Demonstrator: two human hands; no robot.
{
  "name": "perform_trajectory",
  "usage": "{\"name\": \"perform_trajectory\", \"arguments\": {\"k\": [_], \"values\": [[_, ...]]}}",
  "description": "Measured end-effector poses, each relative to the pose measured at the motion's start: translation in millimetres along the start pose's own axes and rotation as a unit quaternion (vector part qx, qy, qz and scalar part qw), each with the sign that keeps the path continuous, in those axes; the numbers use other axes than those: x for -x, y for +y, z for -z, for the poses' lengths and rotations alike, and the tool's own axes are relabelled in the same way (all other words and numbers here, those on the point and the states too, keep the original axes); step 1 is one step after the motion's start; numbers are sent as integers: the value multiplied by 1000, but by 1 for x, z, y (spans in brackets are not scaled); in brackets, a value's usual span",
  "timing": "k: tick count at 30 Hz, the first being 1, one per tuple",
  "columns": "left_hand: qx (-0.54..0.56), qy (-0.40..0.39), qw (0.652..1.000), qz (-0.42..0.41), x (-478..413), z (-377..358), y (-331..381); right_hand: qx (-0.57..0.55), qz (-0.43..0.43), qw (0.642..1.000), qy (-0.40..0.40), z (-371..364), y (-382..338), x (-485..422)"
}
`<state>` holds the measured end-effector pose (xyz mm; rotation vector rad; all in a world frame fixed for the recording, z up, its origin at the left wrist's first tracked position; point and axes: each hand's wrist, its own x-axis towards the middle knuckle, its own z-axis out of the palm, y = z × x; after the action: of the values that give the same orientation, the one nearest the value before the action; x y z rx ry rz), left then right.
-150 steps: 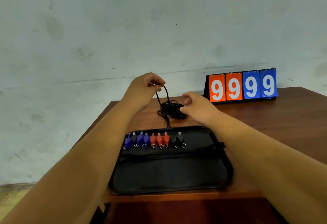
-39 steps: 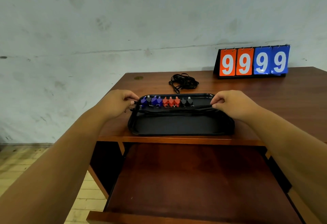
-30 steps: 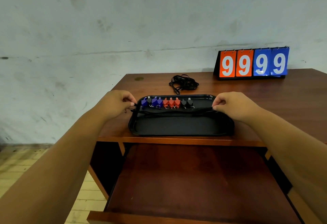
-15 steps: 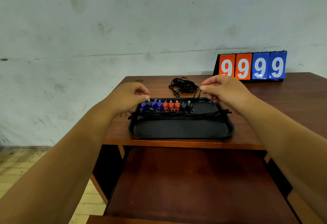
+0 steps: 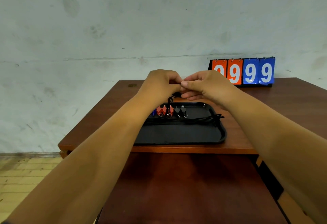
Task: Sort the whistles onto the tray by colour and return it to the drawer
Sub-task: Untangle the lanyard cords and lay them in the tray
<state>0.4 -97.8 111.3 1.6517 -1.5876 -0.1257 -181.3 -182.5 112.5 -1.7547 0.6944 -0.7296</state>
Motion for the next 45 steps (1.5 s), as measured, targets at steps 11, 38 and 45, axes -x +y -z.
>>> {"name": "perform_trajectory", "arguments": {"k": [11, 38, 45], "values": [[180, 54, 981, 43, -15, 11, 1, 68, -11, 995, -74, -37, 35, 0], [347, 116, 905, 217, 17, 86, -105, 132, -24, 991, -24, -11, 43, -8], [142, 13, 956, 256, 55, 76, -144, 360, -21, 930, -77, 30, 65, -5]]}}
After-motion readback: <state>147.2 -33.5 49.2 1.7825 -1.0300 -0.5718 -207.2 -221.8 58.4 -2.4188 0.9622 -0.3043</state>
